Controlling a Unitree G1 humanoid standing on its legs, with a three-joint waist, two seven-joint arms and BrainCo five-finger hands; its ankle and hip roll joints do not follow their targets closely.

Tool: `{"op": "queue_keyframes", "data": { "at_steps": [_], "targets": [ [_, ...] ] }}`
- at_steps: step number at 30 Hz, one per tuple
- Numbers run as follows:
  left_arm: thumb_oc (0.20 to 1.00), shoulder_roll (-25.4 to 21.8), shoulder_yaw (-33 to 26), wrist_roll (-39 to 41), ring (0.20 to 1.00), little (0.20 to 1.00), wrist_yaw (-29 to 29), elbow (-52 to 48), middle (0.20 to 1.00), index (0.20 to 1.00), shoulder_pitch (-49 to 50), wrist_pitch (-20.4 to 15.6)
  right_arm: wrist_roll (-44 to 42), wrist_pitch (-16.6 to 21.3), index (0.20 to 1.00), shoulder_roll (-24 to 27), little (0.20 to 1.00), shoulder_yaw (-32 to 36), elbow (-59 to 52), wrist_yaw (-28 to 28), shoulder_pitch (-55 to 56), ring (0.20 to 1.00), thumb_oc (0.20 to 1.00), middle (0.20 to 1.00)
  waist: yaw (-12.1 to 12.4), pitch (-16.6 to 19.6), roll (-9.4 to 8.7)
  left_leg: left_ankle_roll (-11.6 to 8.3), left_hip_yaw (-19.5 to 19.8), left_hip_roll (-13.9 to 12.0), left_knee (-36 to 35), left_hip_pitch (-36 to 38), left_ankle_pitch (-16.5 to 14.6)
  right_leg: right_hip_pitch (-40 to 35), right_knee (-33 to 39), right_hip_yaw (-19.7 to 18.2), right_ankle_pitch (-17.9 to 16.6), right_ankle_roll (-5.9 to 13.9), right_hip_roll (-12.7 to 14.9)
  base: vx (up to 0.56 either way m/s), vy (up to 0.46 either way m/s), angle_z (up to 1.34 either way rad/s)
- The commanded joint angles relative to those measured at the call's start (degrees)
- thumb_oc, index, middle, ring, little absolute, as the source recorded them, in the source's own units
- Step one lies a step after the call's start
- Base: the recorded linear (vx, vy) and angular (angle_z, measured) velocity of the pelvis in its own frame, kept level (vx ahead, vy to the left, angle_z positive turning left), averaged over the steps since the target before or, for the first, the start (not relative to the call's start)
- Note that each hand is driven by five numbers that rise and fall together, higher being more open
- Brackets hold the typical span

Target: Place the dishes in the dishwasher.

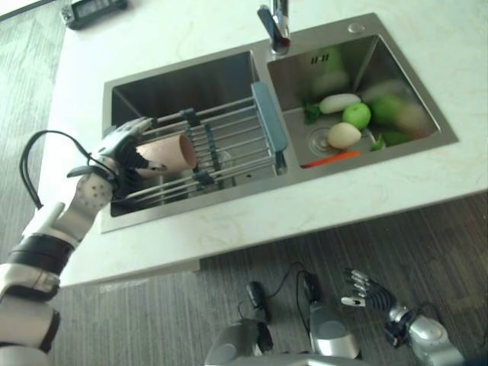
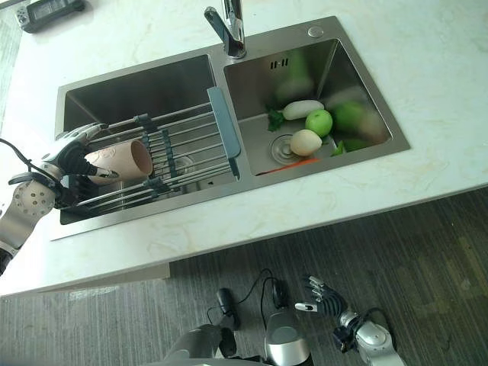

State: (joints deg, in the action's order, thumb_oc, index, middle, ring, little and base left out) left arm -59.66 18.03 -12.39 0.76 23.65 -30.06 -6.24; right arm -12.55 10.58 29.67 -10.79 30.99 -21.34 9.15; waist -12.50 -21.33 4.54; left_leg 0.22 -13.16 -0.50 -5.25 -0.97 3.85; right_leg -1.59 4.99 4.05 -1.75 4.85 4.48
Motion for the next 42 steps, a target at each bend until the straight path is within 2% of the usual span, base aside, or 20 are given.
{"op": "queue_keyframes", "data": {
  "at_steps": [1,4,5,7,13,19,30,33,38,39,40,42],
  "targets": [
    [1.000,0.0,0.6,-2.0,1.000,1.000,-2.5,3.5,1.000,1.000,-4.9,-0.1,-3.2,2.2,1.000,0.5,1.000,-1.3,-3.1,0.5,0.8,1.000,1.000,1.000,-0.6,3.3,-0.39,-4.25,2.0,-2.4,4.1,-1.5,-3.5,7.5,-9.2,0.9,2.4,7.84,6.5,0.00,0.000,0.00],
    [1.000,-0.6,1.8,-3.2,1.000,1.000,-4.8,3.8,1.000,1.000,-5.4,0.3,-3.4,2.0,1.000,0.7,1.000,-1.0,-3.3,0.4,0.3,1.000,1.000,1.000,-0.7,2.8,-0.22,-4.24,1.9,-2.3,4.3,-2.0,-3.5,7.9,-9.3,0.7,2.3,7.83,6.6,-0.04,0.014,0.00],
    [1.000,-1.3,3.3,-4.0,1.000,1.000,-7.9,4.5,1.000,1.000,-5.9,0.0,-3.4,1.9,1.000,0.8,1.000,-0.8,-3.4,0.4,0.0,1.000,1.000,1.000,-0.8,2.5,0.00,-4.23,1.8,-2.3,4.3,-2.2,-3.5,8.1,-9.3,0.7,2.3,7.89,6.8,-0.04,0.023,-0.01],
    [1.000,-1.6,4.0,-4.6,1.000,1.000,-9.9,4.9,1.000,1.000,-5.9,0.2,-3.5,1.8,1.000,0.9,1.000,-0.7,-3.6,0.5,-0.2,1.000,1.000,1.000,-0.8,2.2,0.16,-4.24,1.8,-2.3,4.3,-2.4,-3.5,8.3,-9.3,0.8,2.2,7.92,6.8,-0.02,0.011,0.00],
    [1.000,-2.0,5.1,-6.6,1.000,1.000,-12.6,5.2,1.000,1.000,-6.0,0.5,-3.3,1.9,1.000,1.0,1.000,-0.1,-3.9,0.6,-0.6,1.000,1.000,1.000,-1.0,1.8,0.32,-4.25,1.6,-2.2,4.6,-2.9,-3.5,8.8,-9.4,0.7,2.0,7.95,7.0,0.00,0.000,0.00],
    [1.000,-1.8,5.0,-8.6,1.000,1.000,-12.0,6.2,1.000,1.000,-5.6,2.9,-3.6,1.9,1.000,1.1,1.000,-0.1,-4.4,0.7,-0.7,1.000,1.000,1.000,-1.0,1.5,0.35,-4.22,1.6,-2.1,4.5,-3.0,-3.4,8.9,-9.4,0.9,1.9,7.90,7.1,0.00,0.000,0.00],
    [1.000,-2.1,4.0,-17.8,1.000,1.000,-8.6,11.5,1.000,1.000,-4.5,3.1,-4.8,1.5,1.000,1.3,1.000,-0.4,-5.1,0.9,-1.5,1.000,1.000,1.000,-1.0,0.8,0.38,-4.36,1.5,-2.3,4.6,-4.0,-3.1,10.2,-9.8,0.9,1.8,7.97,7.3,-0.01,0.003,0.00],
    [1.000,-2.2,3.8,-21.5,1.000,1.000,-7.4,13.2,1.000,1.000,-3.2,2.0,-5.1,1.2,1.000,1.1,1.000,-0.2,-5.5,0.9,-1.9,1.000,1.000,1.000,-1.0,0.5,0.54,-4.36,1.6,-2.2,4.6,-4.2,-3.0,10.4,-9.9,0.8,1.7,7.95,7.3,-0.03,0.032,-0.01],
    [1.000,-2.2,4.1,-22.3,1.000,1.000,-8.6,13.8,1.000,1.000,-3.0,3.0,-5.6,0.8,1.000,0.9,1.000,-0.1,-6.1,0.8,-2.1,1.000,1.000,1.000,-1.0,0.4,0.39,-4.37,1.3,-2.4,4.4,-4.4,-2.9,10.6,-9.8,1.0,1.6,8.06,7.4,-0.03,0.007,0.00],
    [0.420,-1.9,4.2,-24.4,0.420,0.420,-9.7,13.4,0.420,0.420,-2.9,4.5,-5.9,0.9,1.000,0.6,1.000,-0.1,-6.0,0.9,-2.4,1.000,1.000,1.000,-1.0,0.2,0.34,-4.34,1.3,-2.4,4.3,-4.6,-2.8,10.8,-9.8,1.1,1.5,8.08,7.5,-0.06,0.009,0.00],
    [0.200,-1.9,4.7,-25.1,0.200,0.200,-9.9,13.7,0.200,0.200,-3.0,4.2,-6.0,0.9,1.000,0.5,1.000,0.0,-5.9,0.9,-2.5,1.000,1.000,1.000,-1.0,0.2,0.37,-4.35,1.3,-2.4,4.2,-4.5,-2.8,10.7,-9.8,1.2,1.5,8.05,7.4,-0.06,0.004,-0.01],
    [0.200,-1.8,4.6,-26.0,0.200,0.200,-10.0,12.9,0.200,0.200,-2.4,4.4,-6.4,0.3,1.000,0.2,1.000,0.1,-5.9,0.9,-2.4,1.000,1.000,1.000,-0.9,0.4,0.31,-4.37,1.4,-2.4,3.8,-3.9,-2.8,10.1,-9.2,1.5,1.4,8.13,7.3,0.00,0.000,0.00]
  ]
}}
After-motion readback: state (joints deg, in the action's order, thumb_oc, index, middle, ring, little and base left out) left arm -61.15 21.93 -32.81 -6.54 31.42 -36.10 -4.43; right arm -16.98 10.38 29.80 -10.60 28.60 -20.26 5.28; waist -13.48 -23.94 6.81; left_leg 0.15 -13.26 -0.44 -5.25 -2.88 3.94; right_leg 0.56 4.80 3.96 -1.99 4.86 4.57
